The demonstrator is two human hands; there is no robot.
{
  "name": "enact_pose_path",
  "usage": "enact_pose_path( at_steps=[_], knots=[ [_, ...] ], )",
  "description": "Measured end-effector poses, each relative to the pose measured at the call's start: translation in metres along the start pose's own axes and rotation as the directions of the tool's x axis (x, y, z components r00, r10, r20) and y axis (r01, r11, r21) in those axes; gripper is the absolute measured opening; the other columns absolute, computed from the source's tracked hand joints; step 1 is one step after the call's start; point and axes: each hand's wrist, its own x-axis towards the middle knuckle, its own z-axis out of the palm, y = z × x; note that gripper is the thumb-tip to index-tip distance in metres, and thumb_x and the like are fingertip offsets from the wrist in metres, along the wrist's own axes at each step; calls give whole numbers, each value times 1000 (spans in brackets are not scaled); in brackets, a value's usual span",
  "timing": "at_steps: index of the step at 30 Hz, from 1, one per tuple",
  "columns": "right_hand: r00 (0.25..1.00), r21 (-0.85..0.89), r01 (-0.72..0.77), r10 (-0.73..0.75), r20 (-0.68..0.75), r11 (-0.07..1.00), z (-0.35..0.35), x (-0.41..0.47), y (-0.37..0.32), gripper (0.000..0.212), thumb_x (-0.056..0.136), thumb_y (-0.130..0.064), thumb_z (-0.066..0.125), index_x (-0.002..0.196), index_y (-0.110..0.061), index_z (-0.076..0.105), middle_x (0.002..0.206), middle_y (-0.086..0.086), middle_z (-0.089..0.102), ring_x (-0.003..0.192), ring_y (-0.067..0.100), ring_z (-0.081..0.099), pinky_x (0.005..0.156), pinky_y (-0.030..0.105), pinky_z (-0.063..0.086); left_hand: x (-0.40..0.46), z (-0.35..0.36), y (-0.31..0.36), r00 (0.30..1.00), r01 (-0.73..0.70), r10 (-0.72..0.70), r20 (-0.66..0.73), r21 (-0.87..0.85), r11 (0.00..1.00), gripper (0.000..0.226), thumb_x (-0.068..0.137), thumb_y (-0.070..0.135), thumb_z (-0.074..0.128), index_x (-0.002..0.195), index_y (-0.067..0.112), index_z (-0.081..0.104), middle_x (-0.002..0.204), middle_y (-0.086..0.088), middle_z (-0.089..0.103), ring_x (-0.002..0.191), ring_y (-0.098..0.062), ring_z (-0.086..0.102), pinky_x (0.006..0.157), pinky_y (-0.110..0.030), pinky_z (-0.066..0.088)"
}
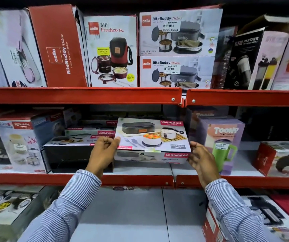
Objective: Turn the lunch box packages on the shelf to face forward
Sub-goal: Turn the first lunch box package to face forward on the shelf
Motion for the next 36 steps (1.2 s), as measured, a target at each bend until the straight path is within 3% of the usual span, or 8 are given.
enact_pose_path(
  at_steps=[5,9,12,15,19,24,29,36],
  knots=[
    [999,-50,29,-30,-11,998,0,5,3,25,87,-19,63,110,-27,67,114,6,72,107,24,67,94,42,52,13,-6,-14,994,-31,26,103,47,998,31,93,19,64,123,15,56,125,-10,70,116,-27,66,104,-50,50],
    [996,-200,80,-85,-17,976,-1,9,7,29,82,-15,69,97,-40,71,109,2,74,104,24,69,98,48,51,16,-6,-19,988,-113,92,121,175,978,35,90,11,67,122,23,62,118,-2,74,105,-21,71,97,-48,56],
    [993,-298,109,-120,-19,948,2,7,6,34,80,-13,69,94,-45,69,108,-4,73,104,19,68,98,47,51,14,-2,-17,985,-170,172,30,380,909,35,85,11,72,119,19,67,106,1,75,88,-14,70,93,-37,57],
    [987,-351,133,-156,-36,927,5,4,9,39,80,-7,69,102,-39,66,108,-4,71,104,16,65,100,41,50,10,4,-14,972,-196,234,-32,449,872,37,82,6,75,117,14,69,97,-2,75,73,-6,65,89,-32,57],
    [986,-397,145,-164,-14,906,6,5,17,38,80,-1,68,111,-22,65,112,3,71,106,17,65,99,37,50,8,8,-20,958,-245,286,-34,425,871,54,82,0,74,128,17,53,90,-4,73,72,-8,67,67,-17,52],
    [993,-443,92,-118,-32,892,8,8,33,42,78,3,69,114,-17,63,116,5,70,100,16,67,96,35,52,7,11,-31,939,-299,345,-10,474,828,62,87,5,69,139,21,39,80,-1,72,68,-12,69,77,-30,58],
    [995,-490,36,-76,-63,871,7,8,48,49,77,7,69,123,-10,63,116,9,70,95,14,66,91,29,52,5,13,-44,953,-272,301,18,483,833,69,85,14,71,142,24,36,98,-10,77,82,-23,74,87,-45,61],
    [998,-475,4,-32,-52,880,8,12,57,46,77,10,67,119,-8,62,116,10,69,100,19,67,91,31,52,7,16,-56,963,-249,266,35,484,839,72,82,15,73,142,22,34,102,-9,76,86,-23,73,87,-39,60]
  ],
)
